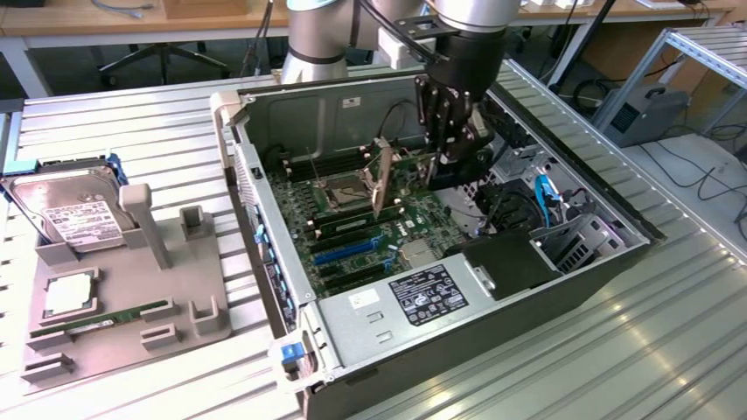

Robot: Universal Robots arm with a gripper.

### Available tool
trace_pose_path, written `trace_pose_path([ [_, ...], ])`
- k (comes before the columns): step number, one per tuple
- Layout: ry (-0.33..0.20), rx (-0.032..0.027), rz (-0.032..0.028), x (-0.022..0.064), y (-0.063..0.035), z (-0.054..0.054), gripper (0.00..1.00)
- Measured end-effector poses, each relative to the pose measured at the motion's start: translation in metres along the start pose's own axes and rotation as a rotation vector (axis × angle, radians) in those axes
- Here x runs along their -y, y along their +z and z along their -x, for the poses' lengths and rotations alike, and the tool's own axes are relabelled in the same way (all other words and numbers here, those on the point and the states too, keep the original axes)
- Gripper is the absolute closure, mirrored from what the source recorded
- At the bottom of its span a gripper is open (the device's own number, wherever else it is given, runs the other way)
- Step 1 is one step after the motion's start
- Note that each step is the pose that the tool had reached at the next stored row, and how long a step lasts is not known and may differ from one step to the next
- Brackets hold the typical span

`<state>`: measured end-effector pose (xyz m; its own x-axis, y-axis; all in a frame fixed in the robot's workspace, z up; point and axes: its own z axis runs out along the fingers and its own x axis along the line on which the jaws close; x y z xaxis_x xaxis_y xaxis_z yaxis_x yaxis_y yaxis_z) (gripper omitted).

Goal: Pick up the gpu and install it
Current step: 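Insert the gpu into the slot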

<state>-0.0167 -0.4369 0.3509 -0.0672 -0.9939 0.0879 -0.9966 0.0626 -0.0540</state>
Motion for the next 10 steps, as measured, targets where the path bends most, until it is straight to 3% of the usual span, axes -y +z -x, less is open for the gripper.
trace_pose_path([
  [10, 0.000, -0.0036, -0.0003, -0.0022, 0.0008, -0.0007, 0.73],
])
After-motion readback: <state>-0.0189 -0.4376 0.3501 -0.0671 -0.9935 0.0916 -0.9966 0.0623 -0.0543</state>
